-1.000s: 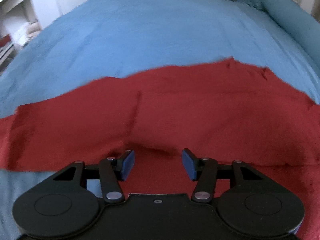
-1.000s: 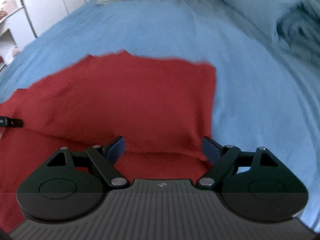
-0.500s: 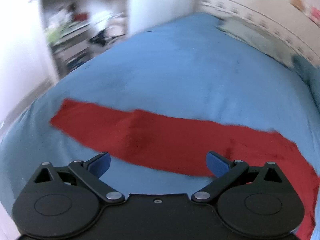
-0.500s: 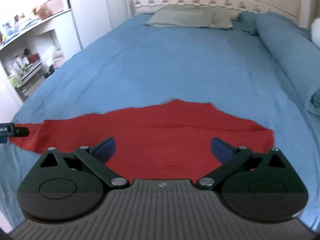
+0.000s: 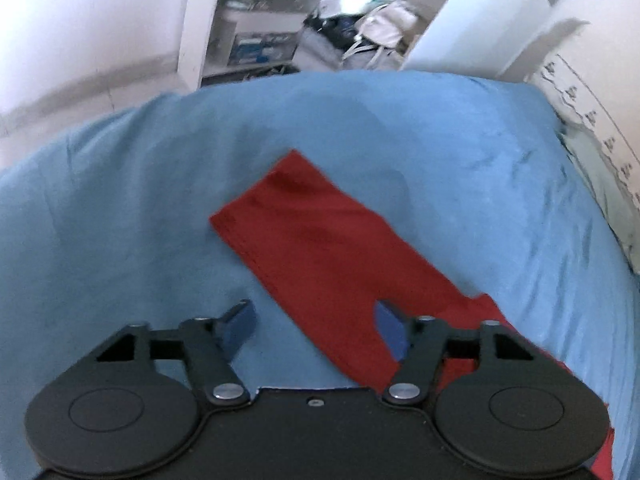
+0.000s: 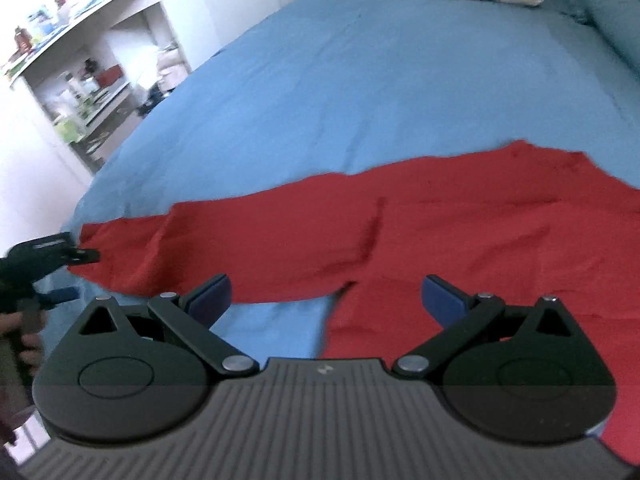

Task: Fold small clothes
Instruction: 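Move the left tool to the other sleeve cuff and close on it, then lift the sleeve with the left tool and fold it across the body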

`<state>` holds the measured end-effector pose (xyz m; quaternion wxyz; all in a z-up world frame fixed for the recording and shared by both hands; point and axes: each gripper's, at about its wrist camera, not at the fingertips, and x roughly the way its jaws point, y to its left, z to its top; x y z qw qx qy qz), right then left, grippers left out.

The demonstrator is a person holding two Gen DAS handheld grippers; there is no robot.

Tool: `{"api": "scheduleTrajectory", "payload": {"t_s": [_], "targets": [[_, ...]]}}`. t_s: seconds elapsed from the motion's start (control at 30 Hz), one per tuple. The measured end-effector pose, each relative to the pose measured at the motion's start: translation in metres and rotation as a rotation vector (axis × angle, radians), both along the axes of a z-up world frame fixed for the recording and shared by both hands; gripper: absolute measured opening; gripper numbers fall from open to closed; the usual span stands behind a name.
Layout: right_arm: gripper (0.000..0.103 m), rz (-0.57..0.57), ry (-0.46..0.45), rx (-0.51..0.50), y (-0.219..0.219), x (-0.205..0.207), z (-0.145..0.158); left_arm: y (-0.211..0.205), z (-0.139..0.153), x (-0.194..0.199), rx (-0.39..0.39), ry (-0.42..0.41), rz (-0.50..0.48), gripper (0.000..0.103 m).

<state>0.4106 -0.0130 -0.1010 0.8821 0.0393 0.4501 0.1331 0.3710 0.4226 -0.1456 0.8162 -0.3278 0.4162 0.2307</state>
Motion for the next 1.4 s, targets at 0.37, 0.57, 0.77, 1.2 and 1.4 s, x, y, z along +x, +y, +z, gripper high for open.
{"api": "scheduleTrajectory", "payload": {"t_s": [0.37,0.57,0.77,1.2,1.4], "targets": [[0.103,0.039,-0.003,0.006,0.031,0.005,-0.009,0.009,-0.005,0.017,0.097,0.02,0.018,0.008],[0.103,-0.007,-0.037,-0.001,0.019,0.003,-0.008,-0.005,0.002,0.03,0.175,0.048,0.016,0.005],[0.103,-0.054,-0.056,0.032,-0.022,-0.003,0.0,-0.038,0.044,0.042,0.232,-0.026,-0.043,0.005],[0.103,-0.219,-0.135,0.045,-0.178,-0.015,0.039,-0.282,0.168,0.086,0.312,-0.34,-0.481,0.005],[0.103,-0.301,-0.152,0.019,-0.263,-0.023,0.045,-0.418,0.15,0.089,0.244,-0.361,-0.717,0.005]]}}
